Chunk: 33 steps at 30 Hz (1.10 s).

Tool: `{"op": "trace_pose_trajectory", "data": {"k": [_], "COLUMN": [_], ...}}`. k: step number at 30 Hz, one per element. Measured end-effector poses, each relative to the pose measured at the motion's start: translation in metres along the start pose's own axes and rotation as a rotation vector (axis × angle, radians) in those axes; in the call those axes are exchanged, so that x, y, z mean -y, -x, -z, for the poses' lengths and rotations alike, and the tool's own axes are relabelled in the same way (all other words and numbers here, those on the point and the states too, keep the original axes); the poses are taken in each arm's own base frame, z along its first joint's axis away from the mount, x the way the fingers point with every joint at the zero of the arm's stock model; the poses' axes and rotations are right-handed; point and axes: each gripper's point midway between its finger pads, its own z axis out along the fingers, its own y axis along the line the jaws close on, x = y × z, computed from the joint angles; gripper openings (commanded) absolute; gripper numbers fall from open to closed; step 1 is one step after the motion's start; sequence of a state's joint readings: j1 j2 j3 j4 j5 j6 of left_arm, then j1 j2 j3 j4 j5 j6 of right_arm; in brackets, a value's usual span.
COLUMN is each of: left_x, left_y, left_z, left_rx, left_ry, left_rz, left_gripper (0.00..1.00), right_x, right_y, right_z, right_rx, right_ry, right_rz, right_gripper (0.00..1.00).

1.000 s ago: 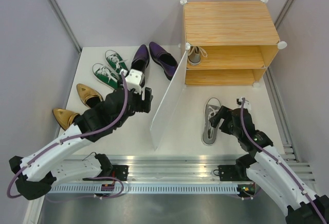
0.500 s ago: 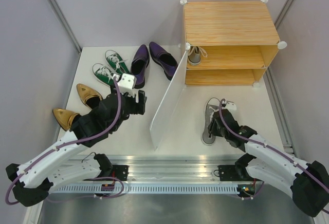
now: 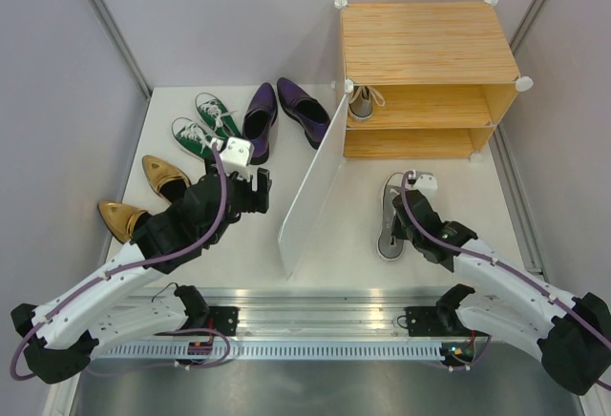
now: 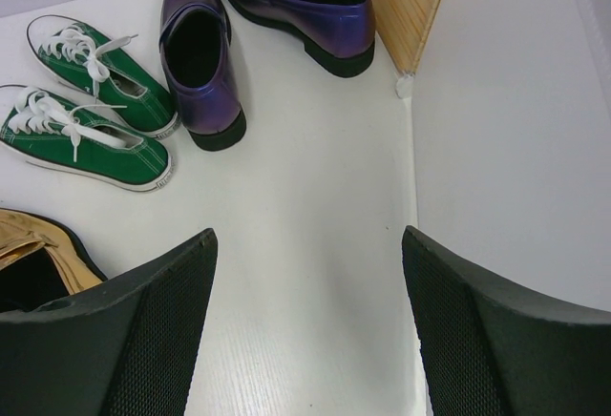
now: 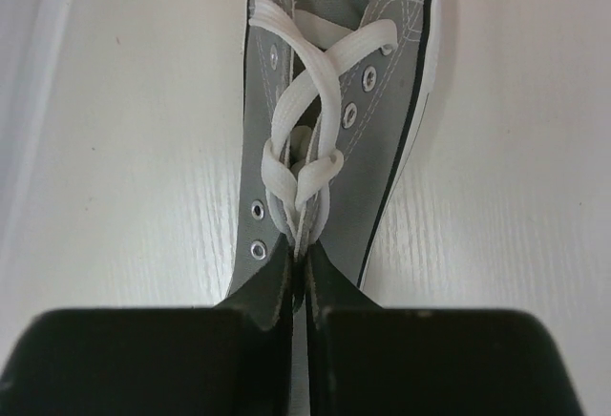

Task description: Place and organize the shoes in the shoe cabinet

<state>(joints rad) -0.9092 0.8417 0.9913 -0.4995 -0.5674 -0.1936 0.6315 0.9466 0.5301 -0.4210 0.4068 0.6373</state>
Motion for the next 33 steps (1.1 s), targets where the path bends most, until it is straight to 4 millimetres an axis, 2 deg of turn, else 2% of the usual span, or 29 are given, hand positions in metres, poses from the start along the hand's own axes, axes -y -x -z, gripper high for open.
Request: {"op": "trace_pose_trajectory", "data": {"k": [5,13,16,19,21,25,33], "left_x": [0.0,0.0,0.0,0.0,0.0,0.001,0.003], "left_y": [0.0,0.0,0.0,0.0,0.0,0.0,-0.001], "left_z": [0.0,0.0,0.0,0.0,0.0,0.0,0.0], "left_rx": [0.0,0.0,0.0,-0.001,-0.001,-0.001,-0.005], "left_ry": [0.0,0.0,-0.001,-0.001,-0.001,-0.004,-0.019], "left_rz": [-0.002,-0.002,-0.002,-0.003,-0.003,-0.003,-0.004], "left_gripper": [0.82,0.82,0.82,0.82,0.82,0.82,0.82], "right_x": [-0.01,-0.035,-0.039,-0.038,-0.032,-0.019,-0.024], "right_y": [0.033,0.103,0.126,0.151,0.171,0.199,0.226], "right_z": [0.01,0.04,0.051,0.053,0.048,0.03,-0.017], "right_rx": [0.071,0.224,0.274,0.31,0.331,0.352,0.356], "right_ry": [0.02,0.077,0.081,0.061,0.036,-0.018,-0.047], "right_rz": [0.044,0.064,0.072,0.071,0.057,0.061,0.16], "right_gripper": [0.01,0.01,0.01,0.01,0.01,0.01,0.01]}}
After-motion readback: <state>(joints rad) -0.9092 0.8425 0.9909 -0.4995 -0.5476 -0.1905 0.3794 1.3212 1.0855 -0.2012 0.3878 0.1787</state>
